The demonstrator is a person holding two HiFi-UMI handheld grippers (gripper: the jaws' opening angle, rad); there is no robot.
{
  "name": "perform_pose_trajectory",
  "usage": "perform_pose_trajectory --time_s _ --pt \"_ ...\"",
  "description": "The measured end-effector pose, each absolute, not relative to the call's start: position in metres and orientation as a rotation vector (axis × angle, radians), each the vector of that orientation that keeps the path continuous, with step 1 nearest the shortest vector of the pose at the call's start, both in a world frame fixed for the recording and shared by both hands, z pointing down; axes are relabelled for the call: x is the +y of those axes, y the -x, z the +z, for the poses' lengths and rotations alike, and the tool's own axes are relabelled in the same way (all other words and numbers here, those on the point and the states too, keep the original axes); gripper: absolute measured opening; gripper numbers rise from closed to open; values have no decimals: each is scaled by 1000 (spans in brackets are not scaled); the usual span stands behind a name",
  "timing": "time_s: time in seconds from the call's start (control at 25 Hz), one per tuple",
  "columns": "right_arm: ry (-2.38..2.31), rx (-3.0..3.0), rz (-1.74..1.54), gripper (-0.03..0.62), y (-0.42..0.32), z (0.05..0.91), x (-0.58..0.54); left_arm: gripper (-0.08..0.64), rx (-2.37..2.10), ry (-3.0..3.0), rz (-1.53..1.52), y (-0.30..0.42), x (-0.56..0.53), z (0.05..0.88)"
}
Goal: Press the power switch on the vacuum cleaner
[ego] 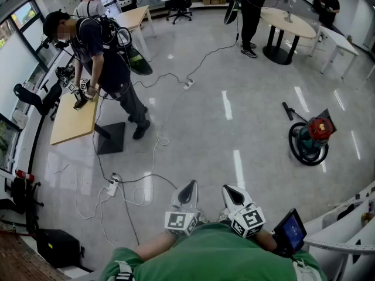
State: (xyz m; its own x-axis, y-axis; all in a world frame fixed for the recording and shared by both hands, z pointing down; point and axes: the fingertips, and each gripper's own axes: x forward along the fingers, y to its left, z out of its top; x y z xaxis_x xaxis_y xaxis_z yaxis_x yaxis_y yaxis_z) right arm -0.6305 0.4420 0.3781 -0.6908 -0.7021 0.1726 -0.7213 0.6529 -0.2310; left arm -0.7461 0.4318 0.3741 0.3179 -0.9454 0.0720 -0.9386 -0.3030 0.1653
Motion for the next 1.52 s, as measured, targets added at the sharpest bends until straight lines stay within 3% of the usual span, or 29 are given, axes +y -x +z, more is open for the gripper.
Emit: perform_pose_trajectory --time_s 0.84,1.52 --pt "-1229 -2825 461 2 619 373 428 6 -1758 -2384 -48 741 419 373" --pt "-1193 -2866 500 1 566 371 388 6 -1804 -2381 -30 687 384 364"
